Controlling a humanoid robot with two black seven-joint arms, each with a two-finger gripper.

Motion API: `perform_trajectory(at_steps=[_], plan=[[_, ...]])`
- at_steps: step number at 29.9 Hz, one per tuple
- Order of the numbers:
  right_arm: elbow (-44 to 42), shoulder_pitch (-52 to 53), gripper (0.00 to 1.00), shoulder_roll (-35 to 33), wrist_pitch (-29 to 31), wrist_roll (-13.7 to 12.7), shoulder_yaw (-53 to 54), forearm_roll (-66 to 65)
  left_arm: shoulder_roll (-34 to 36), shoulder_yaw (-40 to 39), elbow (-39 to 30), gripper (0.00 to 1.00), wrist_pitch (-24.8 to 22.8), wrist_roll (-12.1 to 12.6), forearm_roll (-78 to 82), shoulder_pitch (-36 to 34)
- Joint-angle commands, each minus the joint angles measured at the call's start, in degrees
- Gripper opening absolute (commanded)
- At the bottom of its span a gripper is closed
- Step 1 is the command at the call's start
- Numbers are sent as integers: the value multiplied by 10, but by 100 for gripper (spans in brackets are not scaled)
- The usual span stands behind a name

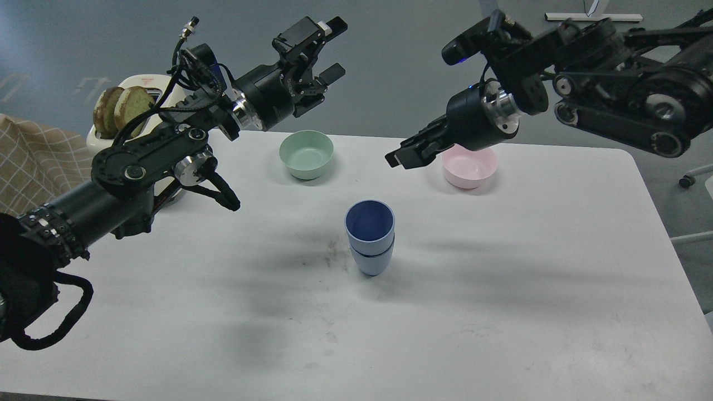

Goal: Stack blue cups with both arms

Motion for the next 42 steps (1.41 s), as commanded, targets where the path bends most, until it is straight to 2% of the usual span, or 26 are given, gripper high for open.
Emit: perform_trajectory(at_steps=[1,3,4,5,8,13,19,25,29,35,37,39,40,41,42], plan=[[-1,16,82,-56,0,0,13,54,-2,-1,18,98,1,0,0,-3],[-7,17,95,-89,0,0,21,79,-3,-1,33,98,2,0,-4,-4],[-14,16,96,-112,0,0,30,91,-4,-1,44,98,2,0,-7,-4],[-14,16,96,-112,0,0,30,91,-4,-1,44,98,2,0,-7,-4],[-21,4,98,-173,0,0,64,121,-2,-6,52,98,4,0,-11,-3],[-39,-55,100,-242,0,0,140,201,1,-56,60,98,3,0,-12,2],[-60,-138,100,-265,0,0,228,277,-7,-73,89,98,1,0,-30,5],[-116,-199,100,-236,-5,0,299,341,-18,-73,123,98,0,0,-72,3],[-179,-251,100,-178,-64,0,358,407,-27,-73,152,98,-4,0,-84,4],[-230,-332,100,-113,-73,0,475,478,-42,-73,159,98,-9,0,-96,4],[-230,-353,100,-105,-73,0,506,487,-42,-73,159,98,-15,0,-106,4],[-232,-389,100,-82,-73,0,572,499,-42,-74,159,98,-43,0,-139,4],[-232,-400,100,-75,-73,0,585,501,-43,-75,159,98,-50,7,-149,5],[-232,-418,100,-59,-73,0,606,501,-47,-77,159,98,-61,29,-169,5],[-232,-426,100,-51,-73,0,614,501,-50,-78,159,98,-64,40,-177,7]])
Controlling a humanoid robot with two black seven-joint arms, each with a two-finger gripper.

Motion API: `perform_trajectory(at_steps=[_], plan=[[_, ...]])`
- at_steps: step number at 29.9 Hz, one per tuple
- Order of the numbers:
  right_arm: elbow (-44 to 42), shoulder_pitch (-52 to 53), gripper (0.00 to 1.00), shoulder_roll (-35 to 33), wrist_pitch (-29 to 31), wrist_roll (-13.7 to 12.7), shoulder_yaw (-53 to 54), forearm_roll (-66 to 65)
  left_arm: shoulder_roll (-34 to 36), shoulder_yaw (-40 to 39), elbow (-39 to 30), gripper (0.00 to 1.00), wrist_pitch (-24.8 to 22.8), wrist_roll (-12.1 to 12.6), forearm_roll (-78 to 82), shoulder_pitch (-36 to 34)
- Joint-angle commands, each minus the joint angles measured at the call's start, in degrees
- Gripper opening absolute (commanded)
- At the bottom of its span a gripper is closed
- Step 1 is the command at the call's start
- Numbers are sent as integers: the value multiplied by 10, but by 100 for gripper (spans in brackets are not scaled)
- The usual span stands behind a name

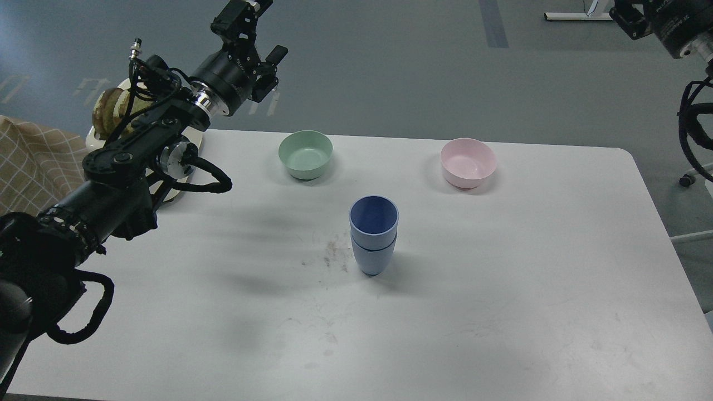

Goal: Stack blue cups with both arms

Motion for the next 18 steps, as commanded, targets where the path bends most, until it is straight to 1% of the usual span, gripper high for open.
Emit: perform_trajectory(at_steps=[1,3,7,12,18], plan=[[-2,-47,100,44,0,0,63,4,-10,-4,0,98,-23,53,-50,6],[-2,-58,100,54,-1,0,80,5,-12,-7,0,98,-23,62,-59,12],[3,-97,100,80,-6,0,143,9,-12,-32,-9,98,-32,61,-65,20],[11,-110,100,82,5,0,160,10,-14,-47,-11,98,-61,64,-66,28],[29,-123,100,89,9,0,176,10,-20,-67,-34,98,-61,65,-69,37]])
